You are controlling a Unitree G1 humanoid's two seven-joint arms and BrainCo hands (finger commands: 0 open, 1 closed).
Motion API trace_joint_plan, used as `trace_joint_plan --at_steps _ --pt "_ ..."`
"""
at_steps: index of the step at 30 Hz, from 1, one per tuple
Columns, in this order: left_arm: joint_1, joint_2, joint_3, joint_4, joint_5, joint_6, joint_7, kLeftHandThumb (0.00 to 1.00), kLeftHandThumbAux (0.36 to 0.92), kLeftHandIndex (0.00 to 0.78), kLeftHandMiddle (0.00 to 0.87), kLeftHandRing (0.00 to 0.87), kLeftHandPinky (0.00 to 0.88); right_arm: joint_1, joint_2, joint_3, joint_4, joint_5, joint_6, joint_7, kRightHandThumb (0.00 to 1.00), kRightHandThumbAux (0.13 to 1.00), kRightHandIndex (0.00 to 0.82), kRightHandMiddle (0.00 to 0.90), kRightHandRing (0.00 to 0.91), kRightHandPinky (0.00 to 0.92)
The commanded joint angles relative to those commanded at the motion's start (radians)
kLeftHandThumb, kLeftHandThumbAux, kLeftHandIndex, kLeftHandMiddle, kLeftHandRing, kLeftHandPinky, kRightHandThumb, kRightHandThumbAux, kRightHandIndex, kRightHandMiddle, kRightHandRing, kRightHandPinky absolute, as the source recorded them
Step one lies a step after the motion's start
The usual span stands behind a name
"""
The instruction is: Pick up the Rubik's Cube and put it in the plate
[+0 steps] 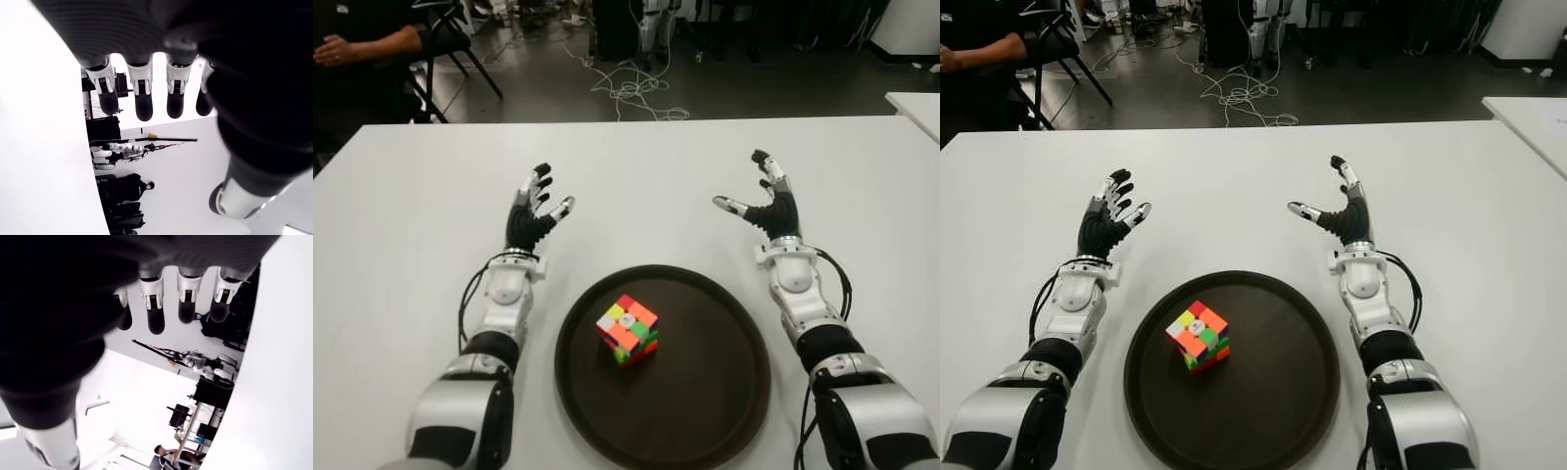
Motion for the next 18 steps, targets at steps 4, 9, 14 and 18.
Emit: trace_joint_plan --at_steps 4,9,14,18 --pt "0.0 -0.001 0.0 -0.003 -0.002 0.002 -0.007 0.001 0.758 0.062 0.103 0.068 0.049 -0.007 -0.001 0.0 0.011 -0.008 0.003 -0.011 0.0 0.79 0.097 0.164 0.166 0.158" --pt "0.003 -0.003 0.006 -0.004 -0.011 0.004 -0.018 0.006 0.77 0.058 0.103 0.069 0.047 -0.01 -0.002 0.0 0.019 -0.005 0.001 -0.012 0.0 0.792 0.092 0.159 0.165 0.165" --pt "0.003 -0.003 0.01 -0.001 -0.017 0.001 -0.028 0.012 0.78 0.063 0.106 0.072 0.05 -0.013 0.005 -0.018 0.025 0.028 -0.002 0.015 0.0 0.798 0.095 0.165 0.177 0.19" --pt "0.004 -0.004 0.011 -0.001 -0.02 -0.003 -0.031 0.012 0.786 0.066 0.107 0.077 0.055 -0.018 0.016 -0.052 0.03 0.093 0.002 0.077 0.0 0.807 0.104 0.178 0.19 0.206"
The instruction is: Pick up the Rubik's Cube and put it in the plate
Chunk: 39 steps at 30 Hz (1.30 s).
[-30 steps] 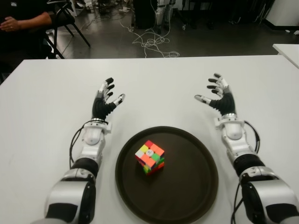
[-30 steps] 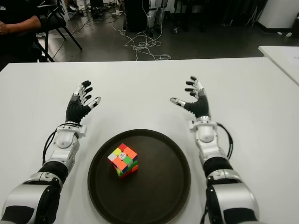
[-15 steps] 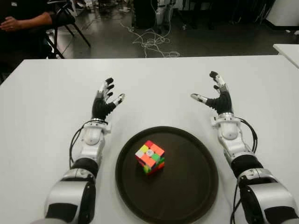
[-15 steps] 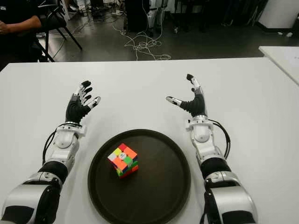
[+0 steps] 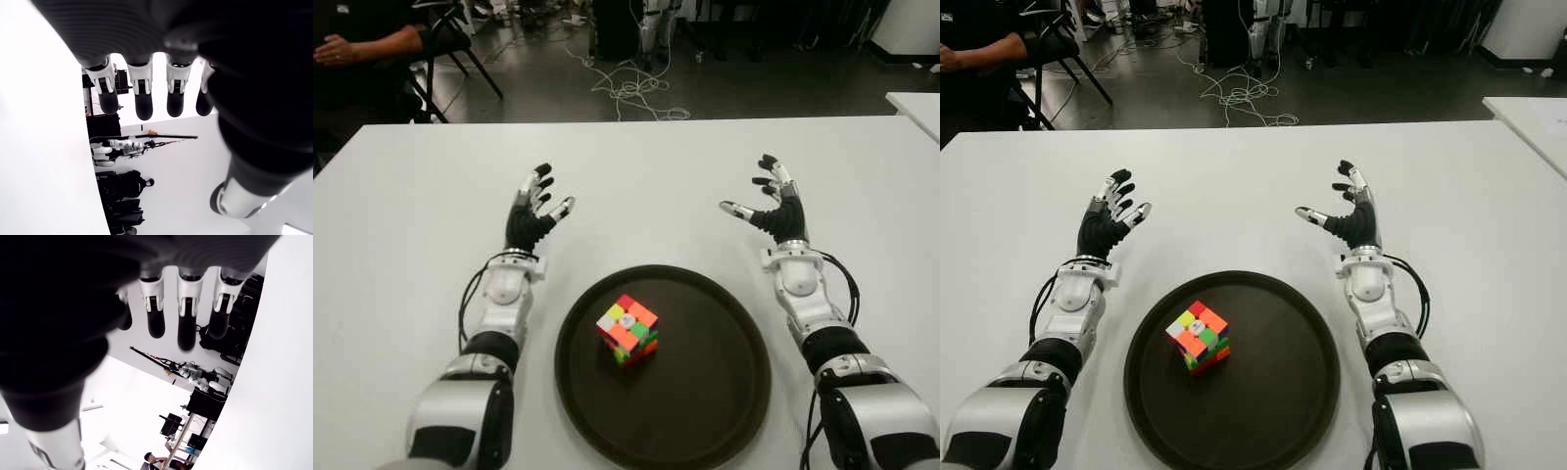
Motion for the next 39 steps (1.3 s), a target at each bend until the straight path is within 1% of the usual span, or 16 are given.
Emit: trace_joint_plan --at_steps 3,7,12,20,25,34,39 --pt "0.0 -0.001 0.001 0.001 -0.003 -0.003 -0.003 0.012 0.793 0.061 0.103 0.077 0.062 -0.003 0.006 -0.019 0.003 0.034 0.005 0.034 0.0 0.81 0.112 0.187 0.195 0.202" --pt "-0.001 0.0 0.0 0.003 -0.002 -0.008 -0.006 0.012 0.802 0.058 0.098 0.074 0.056 -0.007 0.003 -0.028 0.008 0.05 0.012 0.056 0.0 0.799 0.114 0.188 0.191 0.18" --pt "-0.002 -0.001 0.004 0.004 -0.005 -0.016 -0.011 0.005 0.797 0.058 0.097 0.075 0.062 -0.008 0.004 -0.036 0.009 0.054 0.008 0.065 0.0 0.802 0.115 0.187 0.184 0.17" --pt "-0.003 -0.004 0.012 0.005 -0.017 -0.011 -0.023 0.01 0.805 0.063 0.1 0.079 0.068 -0.008 0.012 -0.052 0.002 0.067 0.006 0.073 0.0 0.812 0.122 0.192 0.191 0.189" --pt "-0.004 -0.004 0.017 0.004 -0.024 -0.007 -0.033 0.006 0.79 0.058 0.092 0.074 0.066 -0.008 0.019 -0.061 -0.008 0.078 0.008 0.074 0.0 0.823 0.131 0.201 0.203 0.206" --pt "-0.005 -0.002 0.013 0.005 -0.018 -0.004 -0.026 0.003 0.799 0.063 0.104 0.081 0.065 -0.005 0.022 -0.068 -0.019 0.081 0.01 0.07 0.0 0.829 0.131 0.206 0.208 0.212" --pt "-0.005 0.001 0.01 0.006 -0.012 -0.005 -0.019 0.0 0.8 0.061 0.101 0.079 0.061 -0.002 0.024 -0.069 -0.028 0.076 0.012 0.065 0.0 0.816 0.124 0.204 0.207 0.201"
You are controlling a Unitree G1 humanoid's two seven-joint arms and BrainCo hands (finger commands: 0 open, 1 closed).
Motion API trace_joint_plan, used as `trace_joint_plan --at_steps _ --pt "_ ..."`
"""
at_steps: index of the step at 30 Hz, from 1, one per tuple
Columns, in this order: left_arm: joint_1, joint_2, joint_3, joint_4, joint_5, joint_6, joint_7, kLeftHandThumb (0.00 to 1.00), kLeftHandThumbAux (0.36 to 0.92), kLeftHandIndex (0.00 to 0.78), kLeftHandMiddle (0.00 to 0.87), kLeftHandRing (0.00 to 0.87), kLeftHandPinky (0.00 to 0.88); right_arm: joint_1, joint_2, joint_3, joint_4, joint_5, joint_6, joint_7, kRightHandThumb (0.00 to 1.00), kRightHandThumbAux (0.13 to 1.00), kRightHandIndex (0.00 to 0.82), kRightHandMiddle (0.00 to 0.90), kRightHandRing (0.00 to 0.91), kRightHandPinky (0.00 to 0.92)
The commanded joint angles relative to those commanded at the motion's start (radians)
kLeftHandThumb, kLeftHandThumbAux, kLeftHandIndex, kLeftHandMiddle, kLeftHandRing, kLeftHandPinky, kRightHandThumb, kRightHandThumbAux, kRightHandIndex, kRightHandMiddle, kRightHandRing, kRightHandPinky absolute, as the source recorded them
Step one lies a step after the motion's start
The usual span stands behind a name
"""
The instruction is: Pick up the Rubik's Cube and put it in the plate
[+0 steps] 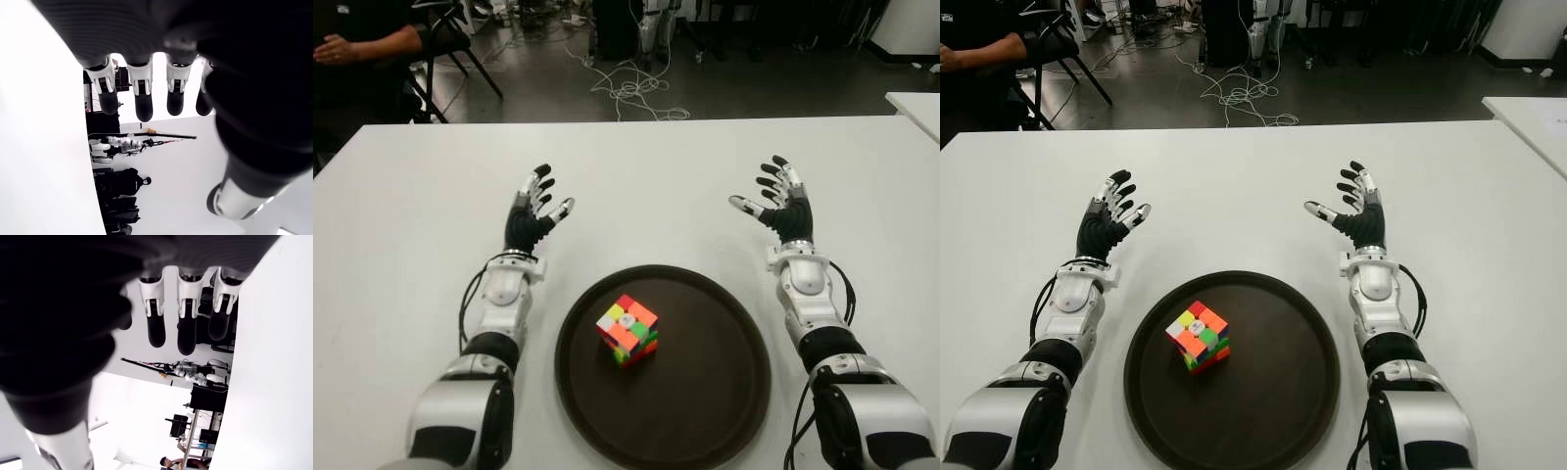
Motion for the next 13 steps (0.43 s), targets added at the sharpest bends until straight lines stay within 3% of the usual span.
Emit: trace_joint_plan --at_steps 13 --pt "0.0 0.001 0.001 0.002 0.005 -0.006 0.009 0.014 0.804 0.063 0.104 0.08 0.065 0.008 0.0 0.001 -0.026 -0.007 0.013 -0.008 0.0 0.817 0.129 0.212 0.208 0.192"
